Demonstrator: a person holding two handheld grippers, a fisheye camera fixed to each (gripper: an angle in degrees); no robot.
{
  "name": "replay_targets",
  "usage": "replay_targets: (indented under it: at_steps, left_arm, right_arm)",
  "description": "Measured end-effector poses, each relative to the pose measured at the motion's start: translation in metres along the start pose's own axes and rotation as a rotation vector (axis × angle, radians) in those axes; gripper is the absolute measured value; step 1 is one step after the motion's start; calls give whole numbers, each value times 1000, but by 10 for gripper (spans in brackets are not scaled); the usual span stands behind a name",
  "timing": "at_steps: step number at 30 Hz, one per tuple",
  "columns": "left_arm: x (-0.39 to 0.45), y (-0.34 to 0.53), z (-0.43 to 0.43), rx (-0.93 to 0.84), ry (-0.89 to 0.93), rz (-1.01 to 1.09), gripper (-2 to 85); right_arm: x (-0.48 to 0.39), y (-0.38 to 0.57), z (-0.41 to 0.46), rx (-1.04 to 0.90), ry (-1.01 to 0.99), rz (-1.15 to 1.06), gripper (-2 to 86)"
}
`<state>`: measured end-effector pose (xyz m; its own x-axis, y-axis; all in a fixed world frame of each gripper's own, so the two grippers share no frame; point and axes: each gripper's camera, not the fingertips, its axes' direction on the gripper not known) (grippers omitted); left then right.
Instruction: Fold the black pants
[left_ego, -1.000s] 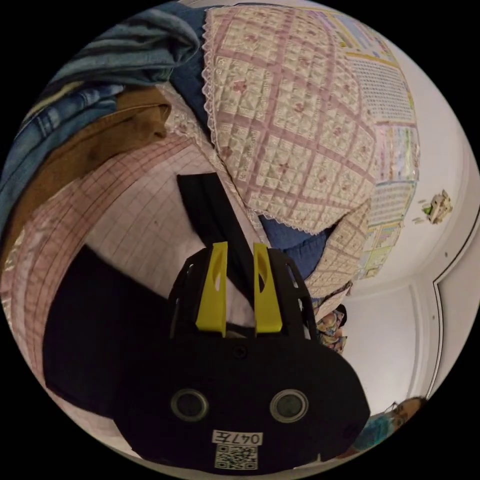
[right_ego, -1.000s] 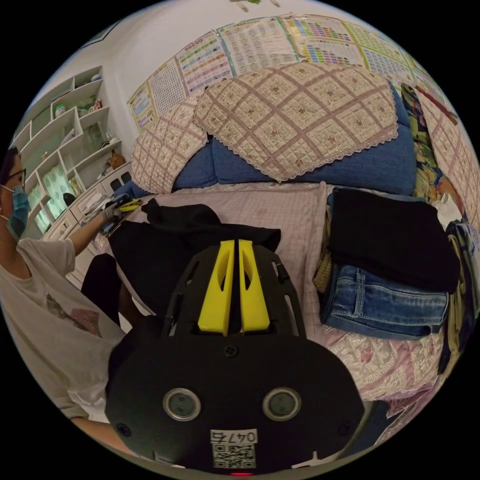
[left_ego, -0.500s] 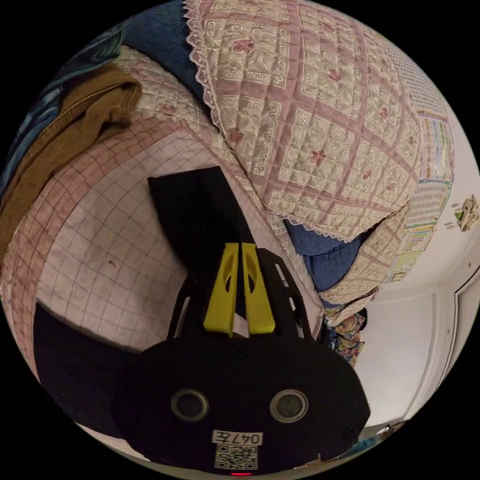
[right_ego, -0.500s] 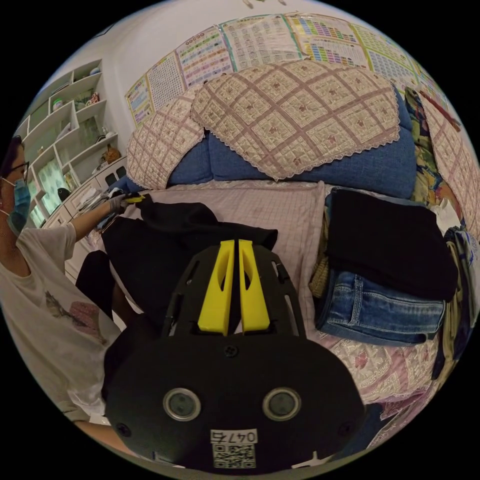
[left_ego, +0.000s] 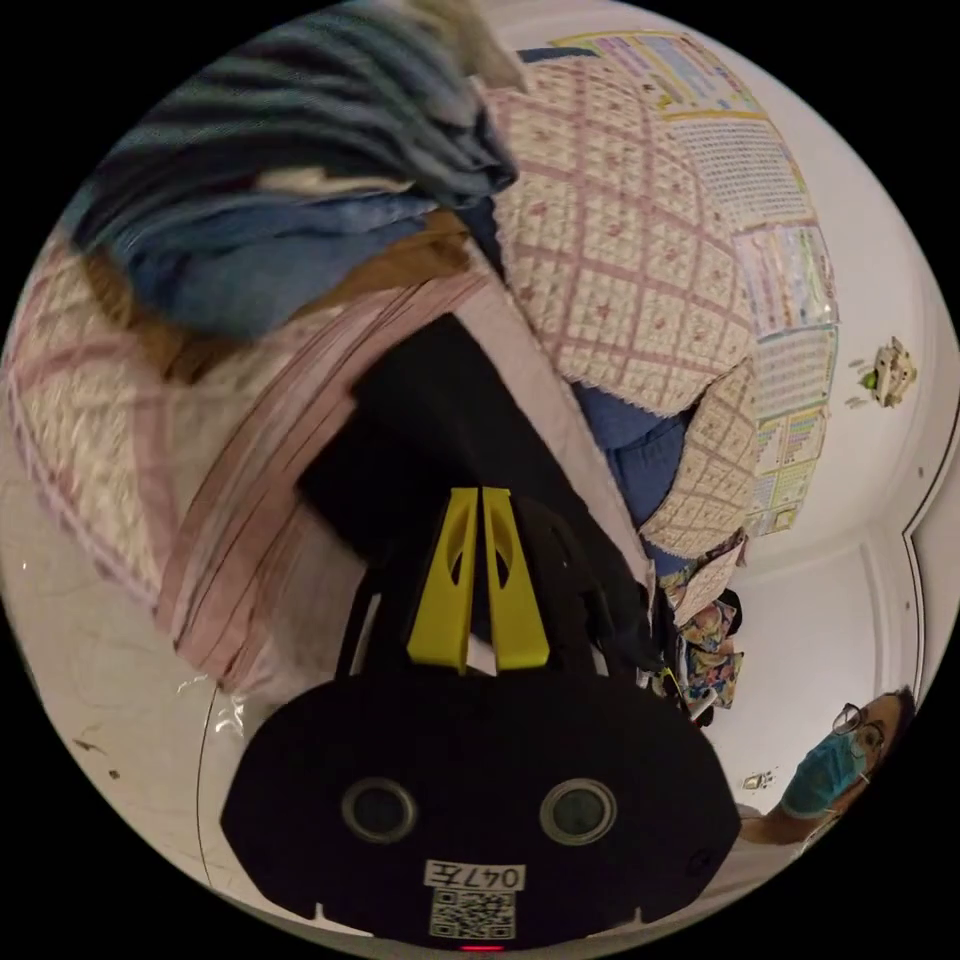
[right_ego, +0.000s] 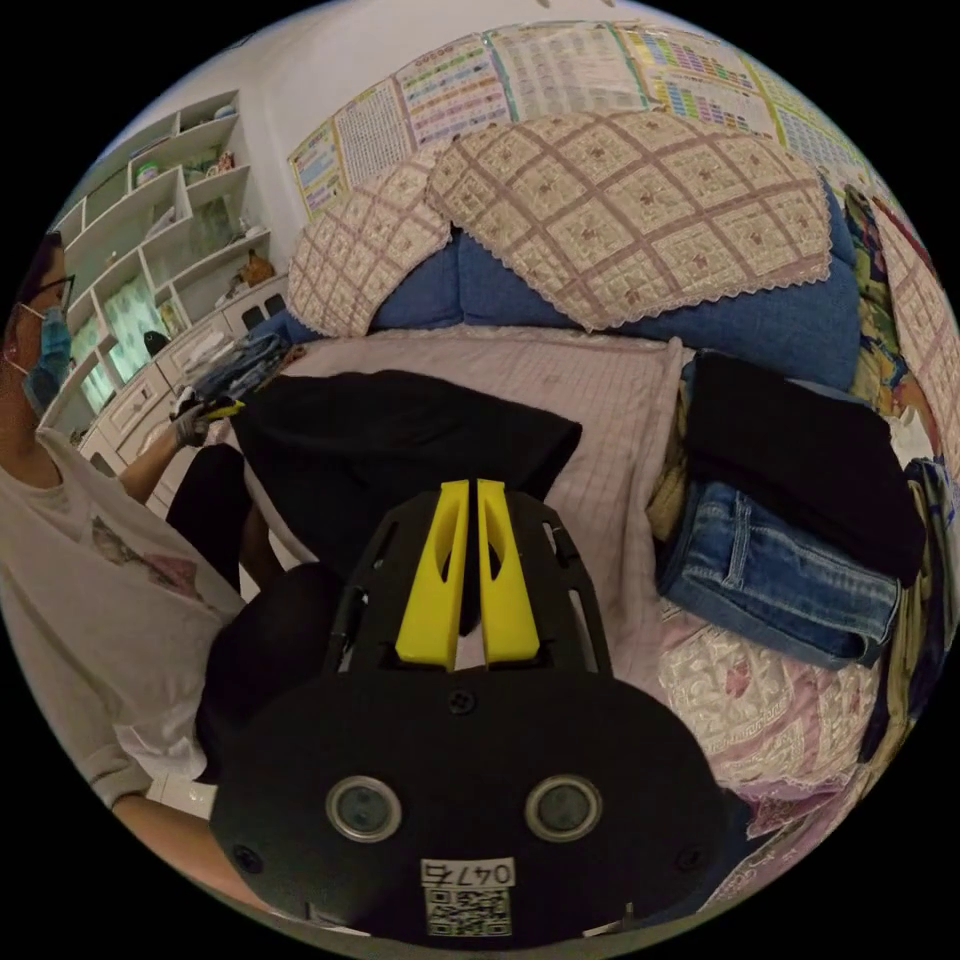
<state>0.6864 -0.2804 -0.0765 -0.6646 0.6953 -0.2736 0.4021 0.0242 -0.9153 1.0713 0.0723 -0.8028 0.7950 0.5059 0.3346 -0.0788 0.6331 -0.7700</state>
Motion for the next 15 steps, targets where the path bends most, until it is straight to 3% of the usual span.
replay_targets:
  at_steps: [4,15]
  left_arm:
    - [-19,22,-15,32,82,-61,-10]
    - [-8,57,-60,23,81,-45,-10]
  right_arm:
    - [-6,12,26,-136,69,-34,-9]
    - [-5,57,23,-91,113,-40,-9]
